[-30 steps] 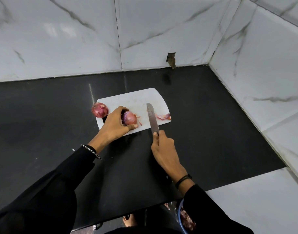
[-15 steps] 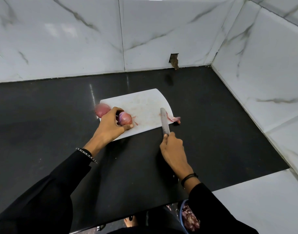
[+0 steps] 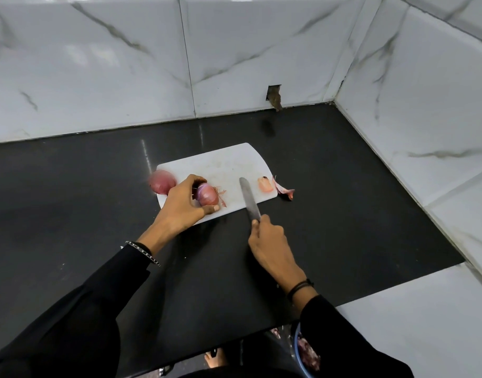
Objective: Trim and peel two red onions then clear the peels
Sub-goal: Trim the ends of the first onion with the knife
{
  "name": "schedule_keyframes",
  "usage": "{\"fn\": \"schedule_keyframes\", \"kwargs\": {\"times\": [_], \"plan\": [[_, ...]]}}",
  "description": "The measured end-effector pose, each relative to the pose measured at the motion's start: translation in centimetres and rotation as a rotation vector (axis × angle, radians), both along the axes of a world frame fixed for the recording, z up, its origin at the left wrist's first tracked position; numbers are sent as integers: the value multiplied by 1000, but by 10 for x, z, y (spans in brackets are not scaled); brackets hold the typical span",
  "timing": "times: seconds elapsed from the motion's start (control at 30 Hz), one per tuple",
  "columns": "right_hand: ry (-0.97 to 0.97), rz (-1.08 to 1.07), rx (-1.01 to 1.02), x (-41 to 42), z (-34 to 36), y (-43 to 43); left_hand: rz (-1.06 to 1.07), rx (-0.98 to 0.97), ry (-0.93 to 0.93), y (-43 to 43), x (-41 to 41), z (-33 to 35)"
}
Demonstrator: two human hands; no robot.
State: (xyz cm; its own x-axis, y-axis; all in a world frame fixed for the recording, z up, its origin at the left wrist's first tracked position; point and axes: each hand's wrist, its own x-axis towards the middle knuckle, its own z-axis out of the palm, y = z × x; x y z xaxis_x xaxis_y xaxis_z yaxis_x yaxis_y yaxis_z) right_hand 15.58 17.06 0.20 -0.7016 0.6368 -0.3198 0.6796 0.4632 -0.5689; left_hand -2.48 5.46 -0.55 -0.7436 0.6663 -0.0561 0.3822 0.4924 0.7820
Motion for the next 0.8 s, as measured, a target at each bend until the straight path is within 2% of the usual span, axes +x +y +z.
{"fn": "schedule_keyframes", "kwargs": {"times": [0.33,0.8], "plan": [[24,-300,54,38,3,59,-77,16,20,30,11,-1],[209,-124,-64,13,16,36,-138,36,-14,60,4,-4]]}}
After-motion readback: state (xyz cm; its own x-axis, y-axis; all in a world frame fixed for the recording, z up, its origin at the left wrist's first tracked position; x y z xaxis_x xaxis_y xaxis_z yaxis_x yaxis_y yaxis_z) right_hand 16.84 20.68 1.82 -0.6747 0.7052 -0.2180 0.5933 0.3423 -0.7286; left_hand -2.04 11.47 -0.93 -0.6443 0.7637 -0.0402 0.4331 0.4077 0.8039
